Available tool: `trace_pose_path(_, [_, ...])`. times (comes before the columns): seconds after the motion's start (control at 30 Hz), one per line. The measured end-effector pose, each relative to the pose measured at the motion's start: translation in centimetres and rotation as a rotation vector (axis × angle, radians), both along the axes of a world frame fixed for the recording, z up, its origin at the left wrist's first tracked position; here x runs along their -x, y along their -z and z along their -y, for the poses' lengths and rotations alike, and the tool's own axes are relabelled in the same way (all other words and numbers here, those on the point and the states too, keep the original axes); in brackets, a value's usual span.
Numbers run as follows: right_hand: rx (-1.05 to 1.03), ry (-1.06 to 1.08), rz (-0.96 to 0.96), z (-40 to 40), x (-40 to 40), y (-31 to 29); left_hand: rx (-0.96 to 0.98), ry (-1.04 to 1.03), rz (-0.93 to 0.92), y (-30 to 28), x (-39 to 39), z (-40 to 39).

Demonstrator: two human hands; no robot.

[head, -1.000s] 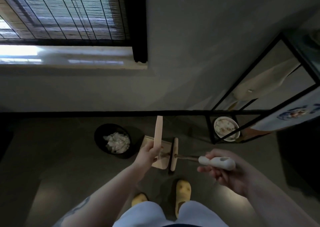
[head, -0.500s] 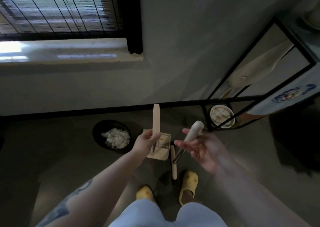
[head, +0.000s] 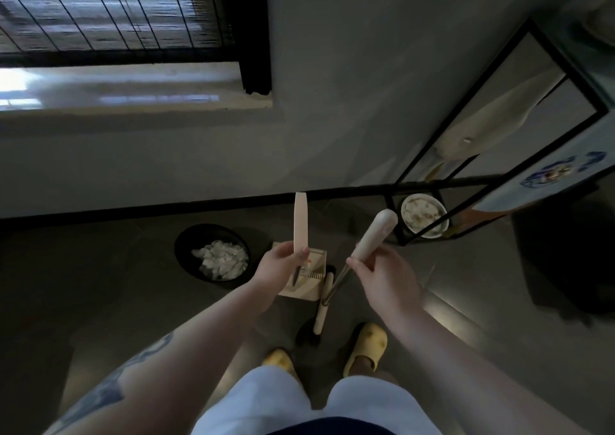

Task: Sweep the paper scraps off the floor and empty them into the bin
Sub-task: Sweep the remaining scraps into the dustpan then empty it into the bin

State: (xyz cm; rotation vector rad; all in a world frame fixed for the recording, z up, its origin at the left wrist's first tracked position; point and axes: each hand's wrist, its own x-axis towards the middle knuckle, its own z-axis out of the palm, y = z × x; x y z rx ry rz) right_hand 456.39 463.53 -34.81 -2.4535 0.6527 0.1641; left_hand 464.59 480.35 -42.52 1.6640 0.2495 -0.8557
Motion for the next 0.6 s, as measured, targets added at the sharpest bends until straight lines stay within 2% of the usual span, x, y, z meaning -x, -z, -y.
trace_pose_path(0.1, [-0.069,-0.012,-0.029,0.2,-0.3,0.3,0.067,-0.049,-0.11,-0.1,-0.3,0.3])
trace_pose_path(0.23, [-0.052,-0.043,-0.017,1.2,-0.3,-0.4,0.108,-0.047,-0.131,-0.4,-1.3,1.3])
trace_pose_path(0.4, [0.002,-0.095,0.088,2.1,-0.3,-3.8,0.153,-0.126,-0.18,-0.5,-2.6,2.0])
trace_pose_path(0.6, [0.098,-0.182,0.242,1.3,-1.1,-8.9,0.189,-0.072,-0.188,-0.1,-1.6,2.6])
